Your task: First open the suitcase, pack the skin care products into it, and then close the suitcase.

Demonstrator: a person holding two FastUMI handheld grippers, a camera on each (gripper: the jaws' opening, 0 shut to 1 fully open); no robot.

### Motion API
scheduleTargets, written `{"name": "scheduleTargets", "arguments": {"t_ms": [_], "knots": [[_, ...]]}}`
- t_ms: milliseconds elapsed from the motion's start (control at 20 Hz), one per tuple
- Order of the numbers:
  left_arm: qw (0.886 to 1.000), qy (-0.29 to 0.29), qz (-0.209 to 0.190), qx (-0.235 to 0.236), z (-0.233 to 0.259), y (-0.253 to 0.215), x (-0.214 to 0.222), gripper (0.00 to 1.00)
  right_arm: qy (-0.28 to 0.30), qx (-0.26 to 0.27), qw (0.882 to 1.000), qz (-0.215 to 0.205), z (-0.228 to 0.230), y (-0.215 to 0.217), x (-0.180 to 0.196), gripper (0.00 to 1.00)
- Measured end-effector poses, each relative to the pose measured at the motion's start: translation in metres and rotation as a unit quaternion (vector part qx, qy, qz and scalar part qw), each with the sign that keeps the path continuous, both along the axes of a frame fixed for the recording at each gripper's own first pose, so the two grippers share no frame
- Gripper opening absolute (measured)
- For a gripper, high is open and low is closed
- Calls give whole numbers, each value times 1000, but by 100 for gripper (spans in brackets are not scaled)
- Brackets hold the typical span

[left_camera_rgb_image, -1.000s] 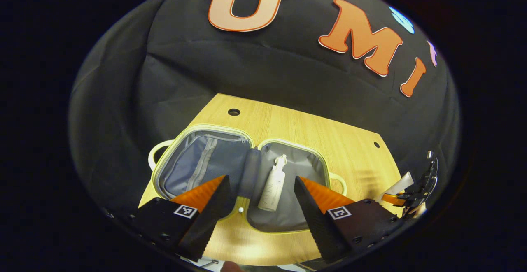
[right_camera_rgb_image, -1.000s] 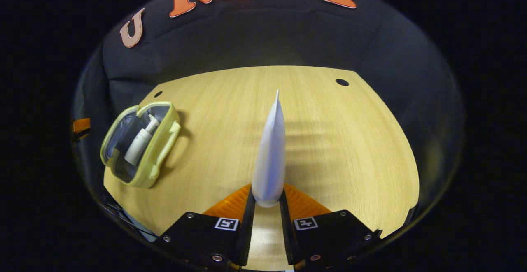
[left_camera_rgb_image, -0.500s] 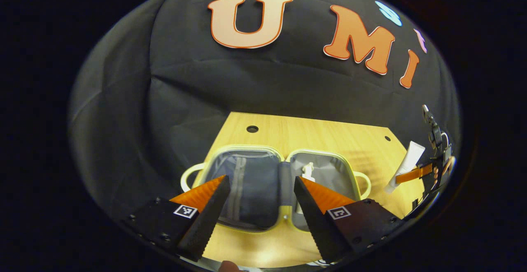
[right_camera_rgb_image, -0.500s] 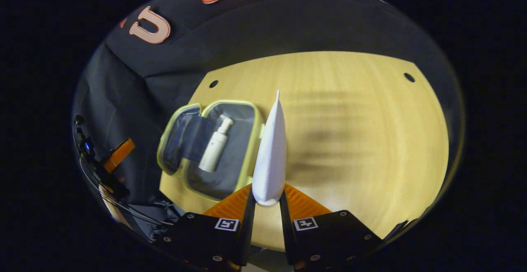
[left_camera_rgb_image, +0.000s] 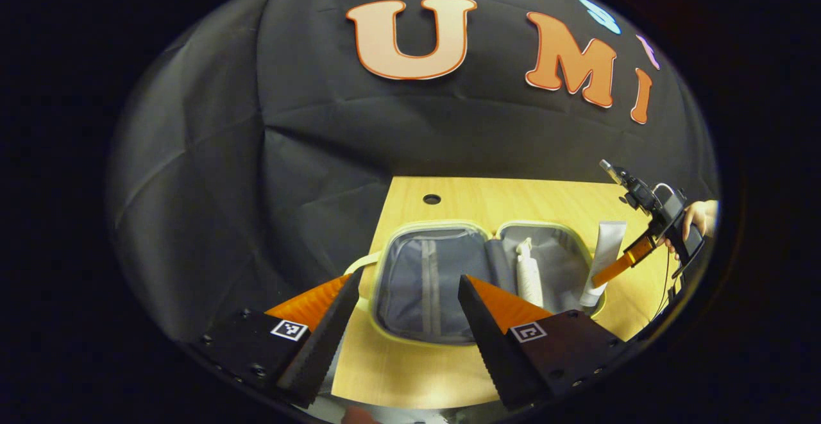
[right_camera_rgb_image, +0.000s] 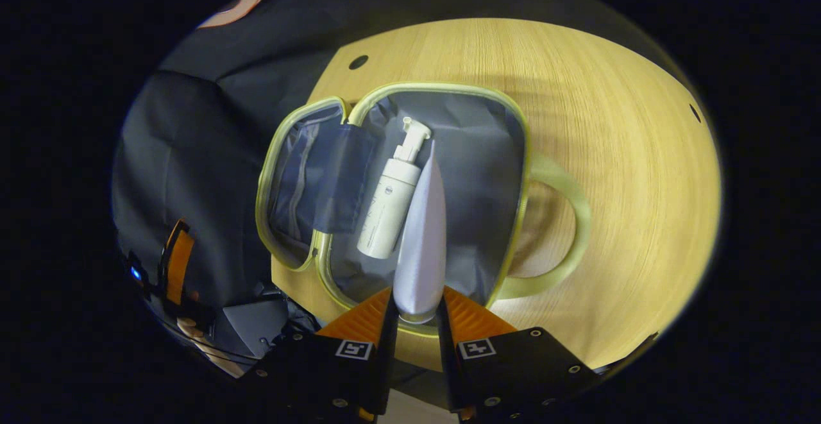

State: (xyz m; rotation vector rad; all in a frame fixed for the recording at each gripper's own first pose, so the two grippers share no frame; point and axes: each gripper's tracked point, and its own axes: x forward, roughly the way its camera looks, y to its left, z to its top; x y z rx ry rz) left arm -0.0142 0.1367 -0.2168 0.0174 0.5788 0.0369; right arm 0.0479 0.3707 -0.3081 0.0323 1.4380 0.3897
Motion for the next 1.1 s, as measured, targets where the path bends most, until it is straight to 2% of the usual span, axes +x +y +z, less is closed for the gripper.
{"name": "scheduleTargets", "arguments": {"t_ms": [200, 250, 300, 450, 500, 550, 600, 650, 700, 750, 850, 900, 950, 1100], "knots": [[1000, 6, 19, -13, -11, 28, -5, 99, 12, -37, 999, -19, -27, -2, 16, 34], [1000, 8, 25, -14, -12, 34, -7, 98, 12, -41, 999, -30, -31, -2, 20, 29], [999, 11, 29, -14, -14, 39, -7, 99, 10, -41, 998, -38, -34, -2, 24, 35], [999, 18, 37, -22, -21, 48, -5, 99, -4, -39, 998, -58, -37, 1, 36, 40], [999, 18, 38, -24, -21, 50, -5, 99, -9, -30, 997, -65, -34, 5, 39, 54], [999, 19, 40, -24, -22, 52, -4, 99, -17, -23, 997, -71, -30, 10, 42, 53], [999, 19, 41, -23, -21, 54, -4, 99, -25, -15, 997, -73, -26, 14, 45, 72], [999, 19, 42, -24, -21, 56, -4, 99, -33, -10, 997, -75, -22, 16, 46, 79], [999, 17, 44, -25, -21, 57, -3, 99, -42, -5, 996, -76, -18, 18, 48, 91], [999, 16, 45, -27, -22, 58, -1, 99, -52, -1, 996, -77, -14, 20, 49, 95], [998, 17, 51, -29, -23, 64, 1, 99, -79, 12, 994, -79, 1, 19, 52, 96], [998, 14, 54, -27, -23, 70, 3, 99, -95, 22, 992, -78, 11, 20, 54, 100], [998, 10, 58, -25, -23, 75, 7, 99, -118, 33, 990, -76, 21, 21, 56, 96], [998, 3, 61, -27, -30, 100, 25, 99, -180, 36, 980, -70, 53, 11, 57, 96]]}}
